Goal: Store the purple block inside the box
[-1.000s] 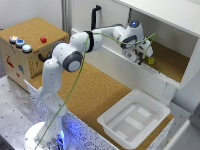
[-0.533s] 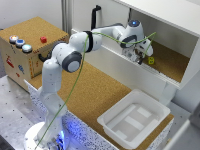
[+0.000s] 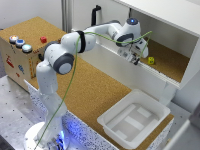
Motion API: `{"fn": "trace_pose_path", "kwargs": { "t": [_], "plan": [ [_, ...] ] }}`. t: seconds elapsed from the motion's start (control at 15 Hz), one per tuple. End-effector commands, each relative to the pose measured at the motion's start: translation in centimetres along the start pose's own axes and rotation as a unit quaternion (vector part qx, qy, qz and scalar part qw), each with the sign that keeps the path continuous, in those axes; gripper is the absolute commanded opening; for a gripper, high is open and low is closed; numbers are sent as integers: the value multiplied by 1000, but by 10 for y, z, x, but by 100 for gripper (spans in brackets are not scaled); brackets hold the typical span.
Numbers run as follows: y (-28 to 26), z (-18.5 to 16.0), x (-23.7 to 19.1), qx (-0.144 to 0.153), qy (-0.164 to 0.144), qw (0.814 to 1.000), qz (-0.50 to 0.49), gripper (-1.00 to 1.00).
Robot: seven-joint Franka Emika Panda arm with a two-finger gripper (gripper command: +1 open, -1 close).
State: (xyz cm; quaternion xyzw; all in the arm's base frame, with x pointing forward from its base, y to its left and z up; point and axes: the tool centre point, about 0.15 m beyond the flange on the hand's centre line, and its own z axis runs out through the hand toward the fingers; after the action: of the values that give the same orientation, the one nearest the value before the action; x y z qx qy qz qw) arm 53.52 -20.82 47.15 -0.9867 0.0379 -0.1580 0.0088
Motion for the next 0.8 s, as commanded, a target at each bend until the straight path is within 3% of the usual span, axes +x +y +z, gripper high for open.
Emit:
{"fn": "trace_pose_path", "kwargs": {
  "t": [0.0,0.4,0.6,0.73],
  "plan": [
    [30,20,-80,-16,-18,1000,-11,-100],
    [108,75,-137,-106,-123,987,-14,-100],
    [149,95,-148,-114,-153,982,-1,-100],
    [179,113,-152,-93,-173,980,7,-100]
  ]
}}
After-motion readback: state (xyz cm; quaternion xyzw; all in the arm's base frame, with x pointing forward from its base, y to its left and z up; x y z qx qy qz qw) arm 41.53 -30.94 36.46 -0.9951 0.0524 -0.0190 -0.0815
